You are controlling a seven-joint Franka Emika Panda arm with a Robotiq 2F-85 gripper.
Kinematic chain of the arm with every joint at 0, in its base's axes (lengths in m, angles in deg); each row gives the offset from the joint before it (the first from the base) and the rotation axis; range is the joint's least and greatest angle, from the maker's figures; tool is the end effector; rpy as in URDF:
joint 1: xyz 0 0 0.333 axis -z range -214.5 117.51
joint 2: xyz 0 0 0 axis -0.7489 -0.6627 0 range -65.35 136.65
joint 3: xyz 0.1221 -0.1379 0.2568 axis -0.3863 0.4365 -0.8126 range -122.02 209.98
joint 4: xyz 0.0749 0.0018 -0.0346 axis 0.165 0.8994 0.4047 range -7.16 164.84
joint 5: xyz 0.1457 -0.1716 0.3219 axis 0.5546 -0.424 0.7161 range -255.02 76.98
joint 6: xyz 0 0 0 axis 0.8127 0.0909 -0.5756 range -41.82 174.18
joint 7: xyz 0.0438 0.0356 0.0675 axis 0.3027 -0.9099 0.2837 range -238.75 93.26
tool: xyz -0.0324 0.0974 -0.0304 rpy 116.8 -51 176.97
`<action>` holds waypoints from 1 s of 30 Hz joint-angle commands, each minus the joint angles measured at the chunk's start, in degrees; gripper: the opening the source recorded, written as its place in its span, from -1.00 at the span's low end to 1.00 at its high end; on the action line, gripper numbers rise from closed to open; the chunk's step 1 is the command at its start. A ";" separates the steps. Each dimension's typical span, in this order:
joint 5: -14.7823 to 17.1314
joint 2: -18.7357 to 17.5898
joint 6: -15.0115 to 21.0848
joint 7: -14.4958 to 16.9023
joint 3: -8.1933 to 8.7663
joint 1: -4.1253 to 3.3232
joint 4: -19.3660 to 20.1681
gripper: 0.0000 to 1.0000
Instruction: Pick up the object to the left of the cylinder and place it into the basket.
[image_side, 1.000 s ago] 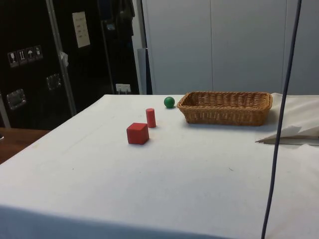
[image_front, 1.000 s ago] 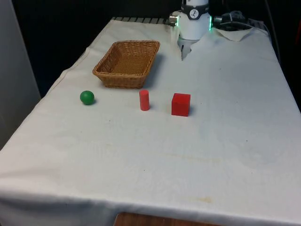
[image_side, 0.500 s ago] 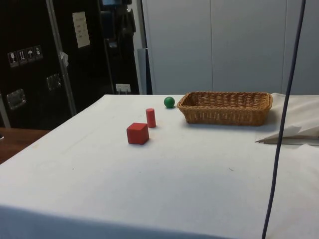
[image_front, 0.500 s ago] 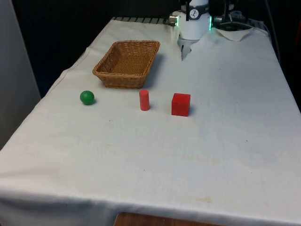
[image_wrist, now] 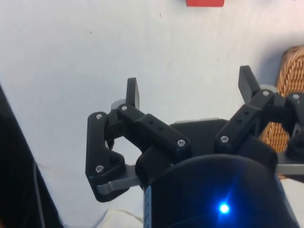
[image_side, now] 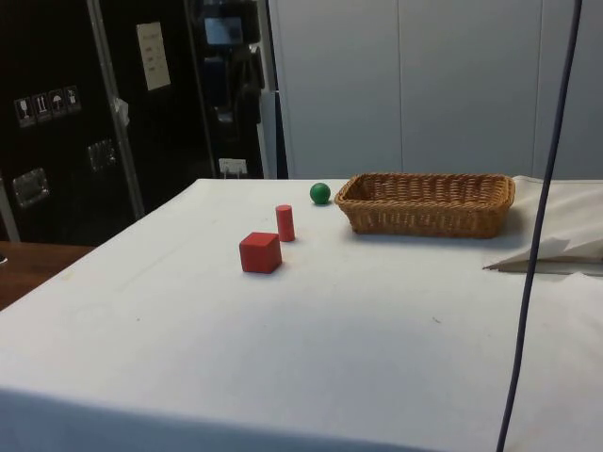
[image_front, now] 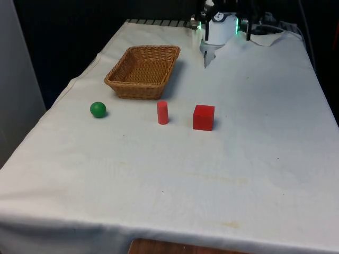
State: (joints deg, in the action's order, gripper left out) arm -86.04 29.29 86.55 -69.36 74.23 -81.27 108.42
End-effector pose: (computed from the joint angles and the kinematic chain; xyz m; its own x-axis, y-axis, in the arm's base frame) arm 0.5655 0.0309 0.3829 0.9963 0.0764 0.0402 0.0758 -0.9970 0.0157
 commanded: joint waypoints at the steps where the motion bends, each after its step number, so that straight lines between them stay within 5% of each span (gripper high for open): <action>1: -0.29 -0.29 1.66 0.17 0.11 0.06 0.74 1.00; 30: 3.04 -8.25 17.02 2.06 -0.86 0.46 6.42 1.00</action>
State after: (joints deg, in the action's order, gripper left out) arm -83.69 21.21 102.31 -67.64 73.72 -80.87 114.44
